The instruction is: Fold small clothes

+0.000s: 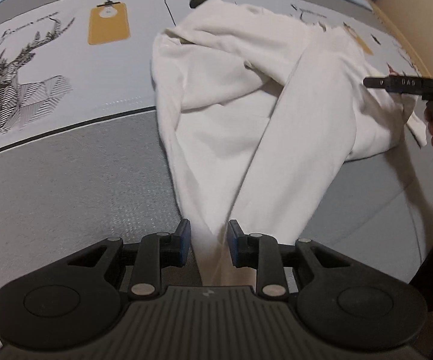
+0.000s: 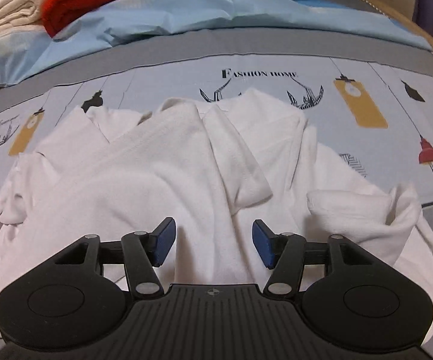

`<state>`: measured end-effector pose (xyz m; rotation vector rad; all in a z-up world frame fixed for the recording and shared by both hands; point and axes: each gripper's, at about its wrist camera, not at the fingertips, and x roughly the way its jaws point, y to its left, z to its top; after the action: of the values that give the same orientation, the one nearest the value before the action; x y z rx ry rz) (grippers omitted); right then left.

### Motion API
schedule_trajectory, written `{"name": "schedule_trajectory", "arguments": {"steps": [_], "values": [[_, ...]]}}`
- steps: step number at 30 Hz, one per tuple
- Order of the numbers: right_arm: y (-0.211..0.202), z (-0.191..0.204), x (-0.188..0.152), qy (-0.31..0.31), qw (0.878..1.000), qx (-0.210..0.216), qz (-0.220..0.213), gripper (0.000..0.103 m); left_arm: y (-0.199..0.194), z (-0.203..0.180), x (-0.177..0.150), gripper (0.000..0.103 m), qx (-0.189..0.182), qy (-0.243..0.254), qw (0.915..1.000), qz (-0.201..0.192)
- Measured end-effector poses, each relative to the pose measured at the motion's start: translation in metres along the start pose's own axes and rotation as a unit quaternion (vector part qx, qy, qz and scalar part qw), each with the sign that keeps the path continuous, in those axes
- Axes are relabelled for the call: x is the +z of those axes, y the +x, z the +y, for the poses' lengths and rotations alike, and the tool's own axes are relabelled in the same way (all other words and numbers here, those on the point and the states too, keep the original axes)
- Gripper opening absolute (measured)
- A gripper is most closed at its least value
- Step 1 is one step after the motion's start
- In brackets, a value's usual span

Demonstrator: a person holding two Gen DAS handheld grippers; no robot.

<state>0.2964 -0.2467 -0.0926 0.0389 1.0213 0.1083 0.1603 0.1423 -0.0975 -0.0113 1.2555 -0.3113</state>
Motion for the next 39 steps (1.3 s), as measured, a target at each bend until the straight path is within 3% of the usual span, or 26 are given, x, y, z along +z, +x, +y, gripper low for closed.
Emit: {"name": "schedule_trajectory", "arguments": {"steps": [4, 6, 8, 9, 12, 17, 20, 22, 25, 27, 28, 30, 32, 35, 39], "values": [[-0.006, 0.000, -0.004, -0.010, 1.000, 0.013, -0.005, 0.007, 0.003, -0.002, 0.001, 0.029, -0.001, -0.004, 1.0000, 0.002], [-0.014, 0.003, -0.009, -0.010, 1.000, 0.025, -0.011, 0.006, 0.004, -0.003, 0.000, 0.029, 0.000, 0.001, 1.0000, 0.005], [-0.026, 0.007, -0.011, -0.015, 0.999, 0.042, -0.020, 0.005, 0.006, -0.003, -0.004, 0.019, 0.000, 0.008, 0.9999, 0.015], [-0.035, 0.008, -0.012, -0.021, 0.998, 0.052, -0.026, 0.005, 0.008, -0.003, -0.004, 0.010, 0.002, 0.013, 0.9997, 0.022], [-0.060, 0.009, -0.013, -0.048, 0.994, 0.086, -0.038, 0.004, 0.006, -0.002, -0.010, 0.001, 0.007, 0.023, 0.9992, 0.033], [-0.107, 0.005, -0.031, -0.138, 0.978, 0.154, -0.024, 0.004, -0.009, 0.009, -0.022, 0.000, 0.004, 0.020, 0.9992, 0.033], [-0.122, -0.007, -0.058, -0.184, 0.968, 0.169, 0.022, 0.004, -0.013, 0.012, -0.033, 0.000, 0.001, 0.034, 0.9983, 0.048], [-0.120, -0.018, -0.080, -0.208, 0.965, 0.145, 0.072, 0.004, -0.013, 0.012, -0.043, 0.000, 0.006, 0.048, 0.9967, 0.065], [-0.098, -0.037, -0.118, -0.246, 0.953, 0.048, 0.172, 0.000, -0.014, 0.011, -0.058, 0.000, 0.009, 0.075, 0.9933, 0.088], [-0.089, -0.047, -0.138, -0.275, 0.940, -0.017, 0.202, 0.000, -0.016, 0.010, -0.065, 0.000, 0.006, 0.090, 0.9914, 0.095], [-0.088, -0.052, -0.142, -0.273, 0.939, -0.034, 0.206, 0.000, -0.017, 0.011, -0.066, 0.000, 0.004, 0.091, 0.9911, 0.097], [-0.100, -0.065, -0.139, -0.235, 0.954, -0.033, 0.182, 0.000, -0.022, 0.013, -0.065, 0.000, 0.002, 0.083, 0.9926, 0.088], [-0.118, -0.068, -0.129, -0.197, 0.972, -0.025, 0.125, 0.001, -0.029, 0.017, -0.061, 0.001, -0.010, 0.066, 0.9955, 0.068], [-0.140, -0.057, -0.119, -0.169, 0.984, 0.017, 0.044, 0.009, -0.039, 0.023, -0.051, 0.002, -0.025, 0.035, 0.9984, 0.037], [-0.140, -0.032, -0.102, -0.177, 0.982, 0.058, 0.010, 0.040, -0.039, 0.019, -0.041, 0.008, -0.030, 0.014, 0.9992, 0.024]]}}
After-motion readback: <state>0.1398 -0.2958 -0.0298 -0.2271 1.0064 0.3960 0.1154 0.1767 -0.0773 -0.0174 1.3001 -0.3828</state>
